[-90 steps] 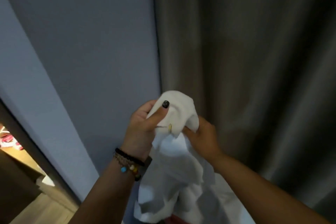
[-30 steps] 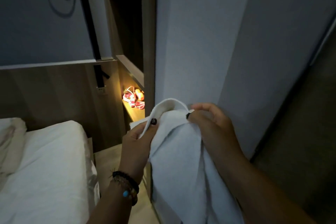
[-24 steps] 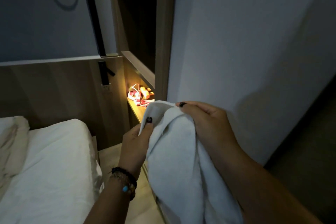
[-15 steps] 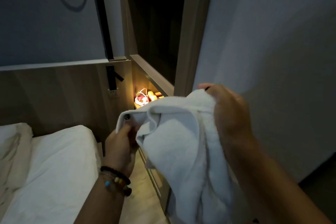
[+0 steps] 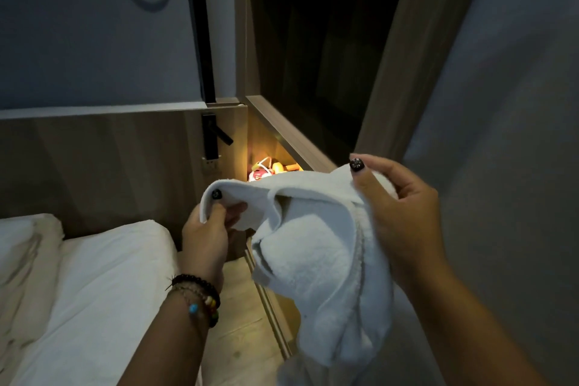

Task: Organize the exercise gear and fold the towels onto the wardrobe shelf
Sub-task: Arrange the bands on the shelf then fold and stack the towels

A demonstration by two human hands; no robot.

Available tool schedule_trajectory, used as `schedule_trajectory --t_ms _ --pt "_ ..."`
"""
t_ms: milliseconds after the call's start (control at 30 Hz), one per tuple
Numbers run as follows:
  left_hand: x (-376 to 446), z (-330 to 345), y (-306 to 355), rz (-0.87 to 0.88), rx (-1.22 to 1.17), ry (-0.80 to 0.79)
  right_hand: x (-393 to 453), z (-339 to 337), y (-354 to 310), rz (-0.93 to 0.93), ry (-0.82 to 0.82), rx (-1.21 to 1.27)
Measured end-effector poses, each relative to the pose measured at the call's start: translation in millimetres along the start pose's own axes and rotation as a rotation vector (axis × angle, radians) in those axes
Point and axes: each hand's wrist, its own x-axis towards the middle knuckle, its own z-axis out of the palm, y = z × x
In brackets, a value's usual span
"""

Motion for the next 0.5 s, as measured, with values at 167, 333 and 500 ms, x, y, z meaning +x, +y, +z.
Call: schedule_trajectory --t_ms 167,333,500 --pt "40.2 20.0 -5.0 -0.043 0.008 0.014 27.3 35.5 32.6 0.101 -0.093 0.078" --pt "97.2 22.5 7.4 -0.122 -0.182 0.153 64.0 63.3 67.2 0.181 -0.413 0.044" --pt "153.6 35.8 32.9 -0.148 -0.317 0.233 98.1 89.2 100.8 0.253 -0.595 -0.06"
